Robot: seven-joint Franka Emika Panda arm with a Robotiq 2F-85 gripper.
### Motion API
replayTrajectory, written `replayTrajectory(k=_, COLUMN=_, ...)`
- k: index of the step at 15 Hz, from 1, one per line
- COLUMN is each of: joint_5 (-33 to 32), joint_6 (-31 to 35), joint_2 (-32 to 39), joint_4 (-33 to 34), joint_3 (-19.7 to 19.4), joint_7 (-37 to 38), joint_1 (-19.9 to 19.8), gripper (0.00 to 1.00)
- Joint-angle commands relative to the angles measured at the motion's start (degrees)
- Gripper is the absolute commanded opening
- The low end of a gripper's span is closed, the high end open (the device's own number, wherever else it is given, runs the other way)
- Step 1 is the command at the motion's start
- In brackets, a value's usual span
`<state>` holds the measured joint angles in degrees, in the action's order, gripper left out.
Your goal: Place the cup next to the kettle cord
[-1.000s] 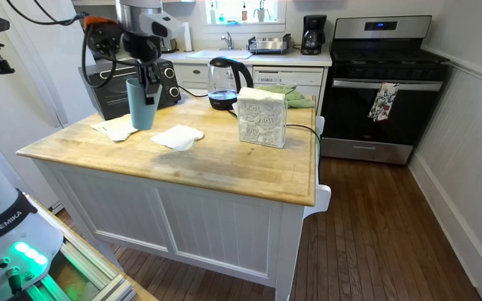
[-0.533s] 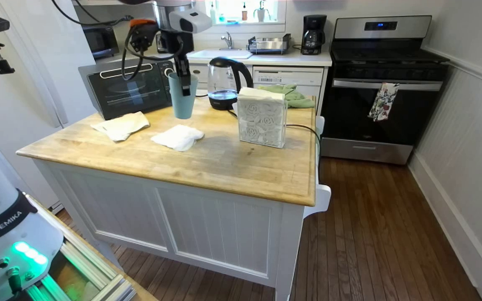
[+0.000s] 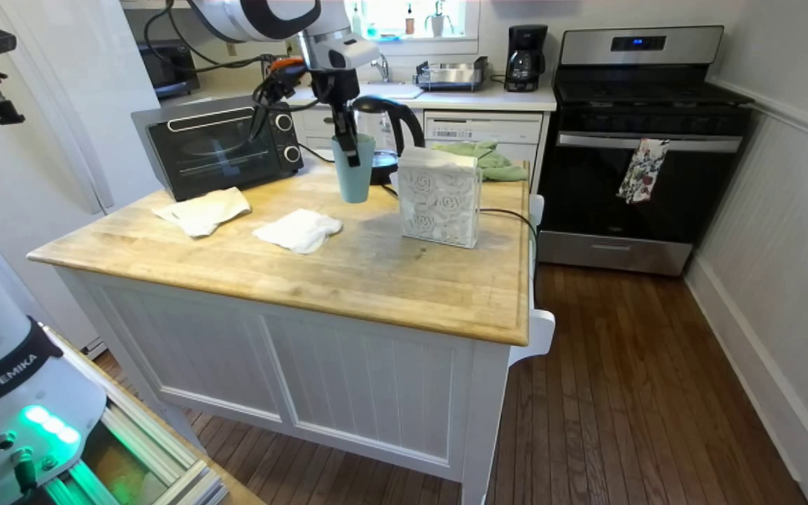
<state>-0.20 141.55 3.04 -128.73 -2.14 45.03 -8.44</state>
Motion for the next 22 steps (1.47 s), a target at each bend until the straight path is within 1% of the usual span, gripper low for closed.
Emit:
replayTrajectory(k=1, joint_5=-5.80, joint_6=-0.47, joint_2=5.95, joint_4=6.64, joint_3=-2.18, joint_7=11.49, joint_1=2.94, gripper=0.01)
replayTrajectory(k=6, joint_5=-10.50, joint_6=-0.62, joint_2=11.70, joint_4=11.84, joint_3=-5.40, joint_7=24.12, joint_1=6.49, gripper=0.01)
replayTrajectory(k=9, joint_5=-10.49, joint_6=-0.74, joint_2=14.48, joint_4=14.14, joint_3=-6.87, joint_7=29.95, joint_1=8.26, gripper=0.01)
replayTrajectory(k=11, joint_5=-8.98, joint_6=-1.47, joint_2=16.07, joint_4=15.80, joint_3=-7.31, joint_7=31.79, joint_1=8.68, gripper=0.01)
replayTrajectory(k=17, joint_5=-8.98, joint_6=-0.98, joint_2=19.93, joint_4=19.32, joint_3=-9.05, joint_7=39.65, joint_1=10.17, gripper=0.01)
replayTrajectory(k=22, joint_5=-9.36, joint_6=-0.04, joint_2=21.94, joint_4=21.11, joint_3=-9.71, joint_7=43.56, joint_1=10.94, gripper=0.01)
